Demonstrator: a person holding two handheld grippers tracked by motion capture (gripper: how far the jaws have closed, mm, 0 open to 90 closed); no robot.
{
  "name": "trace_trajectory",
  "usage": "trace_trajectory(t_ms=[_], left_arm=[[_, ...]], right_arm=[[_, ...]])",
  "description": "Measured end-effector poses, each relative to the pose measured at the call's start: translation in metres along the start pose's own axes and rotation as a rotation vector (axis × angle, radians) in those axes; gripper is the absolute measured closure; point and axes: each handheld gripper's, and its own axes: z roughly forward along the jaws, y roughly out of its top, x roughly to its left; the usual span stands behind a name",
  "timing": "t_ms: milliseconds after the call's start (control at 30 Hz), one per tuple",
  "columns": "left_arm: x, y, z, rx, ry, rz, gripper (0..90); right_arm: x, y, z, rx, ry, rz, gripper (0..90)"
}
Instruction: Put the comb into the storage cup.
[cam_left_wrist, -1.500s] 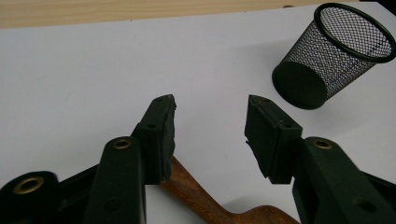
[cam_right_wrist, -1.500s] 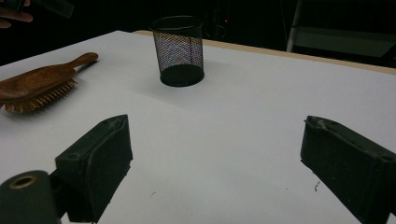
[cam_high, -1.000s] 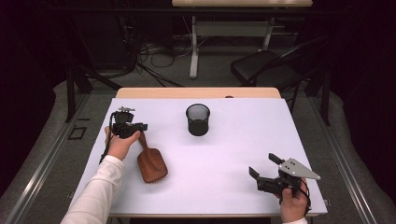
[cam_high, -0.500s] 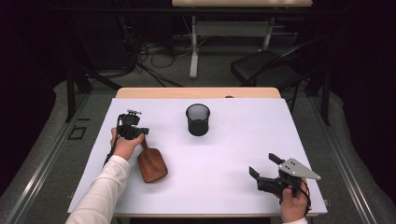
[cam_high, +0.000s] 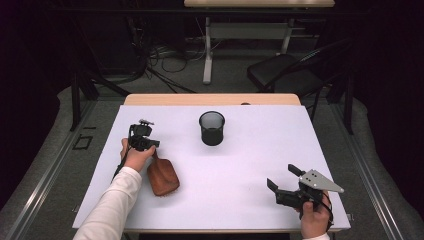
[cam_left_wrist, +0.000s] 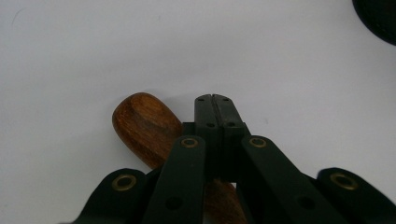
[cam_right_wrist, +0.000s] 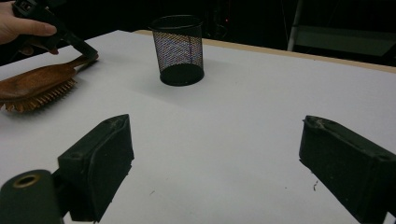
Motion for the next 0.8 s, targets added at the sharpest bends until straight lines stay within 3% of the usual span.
trace_trajectory(t_ms=[467,800], left_arm=[[0.009,-0.005,-0.004,0.035,0.025,0.007,90.0],[0.019,-0.02,-0.009,0.047,0.03,0.007,90.0]], right_arm=[[0.0,0.0,0.0,0.002,-0.001,-0.002,9.2],[0.0,0.0,0.0,0.001,0.001,-0.003,9.4]])
